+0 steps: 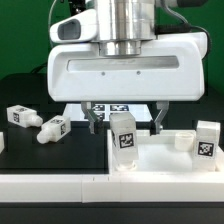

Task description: Assemble square table

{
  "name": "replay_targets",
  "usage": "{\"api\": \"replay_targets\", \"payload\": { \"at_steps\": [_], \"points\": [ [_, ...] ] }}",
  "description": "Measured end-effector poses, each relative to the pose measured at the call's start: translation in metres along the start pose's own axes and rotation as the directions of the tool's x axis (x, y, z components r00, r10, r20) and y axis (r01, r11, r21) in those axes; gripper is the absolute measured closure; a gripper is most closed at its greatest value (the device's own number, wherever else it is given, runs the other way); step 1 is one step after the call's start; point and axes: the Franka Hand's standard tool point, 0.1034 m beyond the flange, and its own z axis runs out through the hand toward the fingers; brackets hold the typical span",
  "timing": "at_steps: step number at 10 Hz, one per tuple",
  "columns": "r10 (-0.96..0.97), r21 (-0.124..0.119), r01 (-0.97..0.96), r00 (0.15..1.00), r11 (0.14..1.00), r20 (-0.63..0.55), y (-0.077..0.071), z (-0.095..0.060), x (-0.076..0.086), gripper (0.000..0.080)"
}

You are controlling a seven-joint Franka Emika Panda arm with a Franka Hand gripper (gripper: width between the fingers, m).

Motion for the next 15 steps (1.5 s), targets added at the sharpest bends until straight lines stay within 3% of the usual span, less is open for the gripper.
{"api": "replay_targets", "payload": {
  "at_steps": [1, 3, 4, 5, 8, 9, 11, 13, 15],
  "points": [
    [0.033, 0.002, -0.033, 0.999, 0.999, 0.0, 0.0, 0.0, 0.0, 0.015],
    [0.076, 0.0, -0.076, 0.997, 0.997, 0.002, 0.0, 0.002, -0.001, 0.041],
    [0.126, 0.001, -0.126, 0.992, 0.992, 0.003, 0.0, 0.002, -0.001, 0.041],
    [0.212, 0.001, -0.212, 0.977, 0.977, 0.003, 0.0, 0.002, -0.001, 0.0515],
    [0.524, -0.023, -0.524, 0.852, 0.851, -0.02, 0.006, 0.004, 0.0, 0.0515],
    [0.656, -0.029, -0.657, 0.754, 0.754, -0.023, 0.009, 0.004, -0.002, 0.0515],
    [0.894, -0.041, -0.894, 0.447, 0.446, -0.023, 0.014, 0.004, -0.009, 0.0515],
    [0.984, 0.0, -0.984, 0.176, 0.176, -0.007, 0.018, 0.004, -0.015, 0.0514],
    [0.997, -0.004, -0.997, 0.074, 0.074, -0.004, 0.019, 0.004, -0.017, 0.0514]
  ]
}}
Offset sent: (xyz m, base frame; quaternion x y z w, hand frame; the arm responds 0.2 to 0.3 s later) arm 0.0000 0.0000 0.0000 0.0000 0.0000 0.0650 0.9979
